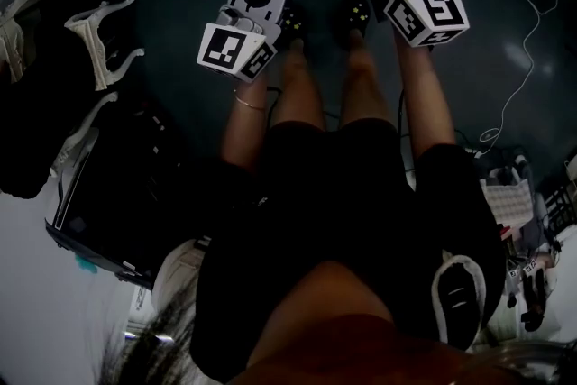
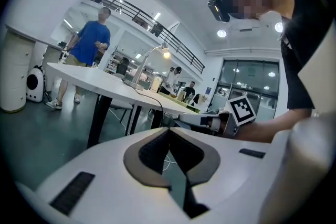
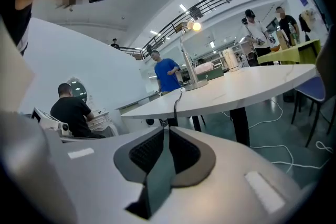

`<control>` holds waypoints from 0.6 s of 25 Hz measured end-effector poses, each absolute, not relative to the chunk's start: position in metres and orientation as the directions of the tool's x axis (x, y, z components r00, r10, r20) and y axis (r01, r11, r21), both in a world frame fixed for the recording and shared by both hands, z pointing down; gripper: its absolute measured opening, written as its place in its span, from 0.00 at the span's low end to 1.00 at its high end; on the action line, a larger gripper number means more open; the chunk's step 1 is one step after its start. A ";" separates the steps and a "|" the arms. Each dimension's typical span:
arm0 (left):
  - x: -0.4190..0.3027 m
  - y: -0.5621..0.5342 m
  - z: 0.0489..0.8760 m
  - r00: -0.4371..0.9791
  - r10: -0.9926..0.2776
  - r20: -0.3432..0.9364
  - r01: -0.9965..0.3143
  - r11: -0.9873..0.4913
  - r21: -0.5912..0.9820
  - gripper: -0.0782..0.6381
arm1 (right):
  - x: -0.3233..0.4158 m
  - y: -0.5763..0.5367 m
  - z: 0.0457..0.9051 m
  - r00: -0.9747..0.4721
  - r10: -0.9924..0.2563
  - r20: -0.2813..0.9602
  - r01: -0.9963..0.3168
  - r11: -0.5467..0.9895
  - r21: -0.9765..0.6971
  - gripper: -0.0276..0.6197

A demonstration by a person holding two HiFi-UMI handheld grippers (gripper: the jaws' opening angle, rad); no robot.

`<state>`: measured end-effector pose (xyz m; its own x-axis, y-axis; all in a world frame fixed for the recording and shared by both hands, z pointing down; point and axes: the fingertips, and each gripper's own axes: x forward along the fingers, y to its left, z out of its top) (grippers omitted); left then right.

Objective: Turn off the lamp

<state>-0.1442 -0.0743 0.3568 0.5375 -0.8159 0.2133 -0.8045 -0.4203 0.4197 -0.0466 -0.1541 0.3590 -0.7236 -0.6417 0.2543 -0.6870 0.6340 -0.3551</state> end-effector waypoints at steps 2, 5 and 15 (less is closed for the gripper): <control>-0.148 -0.075 0.365 0.535 -0.817 0.216 -0.808 -0.421 0.412 0.12 | -0.051 -0.159 0.369 -0.722 -0.640 0.263 -0.690 0.639 -0.339 0.07; -0.152 -0.074 0.376 0.524 -0.821 0.227 -0.818 -0.410 0.403 0.12 | -0.057 -0.164 0.380 -0.716 -0.641 0.276 -0.698 0.637 -0.327 0.08; -0.142 -0.069 0.403 0.522 -0.822 0.227 -0.825 -0.420 0.379 0.12 | -0.073 -0.184 0.412 -0.728 -0.615 0.303 -0.685 0.674 -0.277 0.17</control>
<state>-0.1417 -0.0687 0.4034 0.5223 -0.8219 0.2274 -0.8250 -0.4195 0.3786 -0.0731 -0.1843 0.4123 -0.7278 -0.6150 0.3034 -0.6849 0.6740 -0.2767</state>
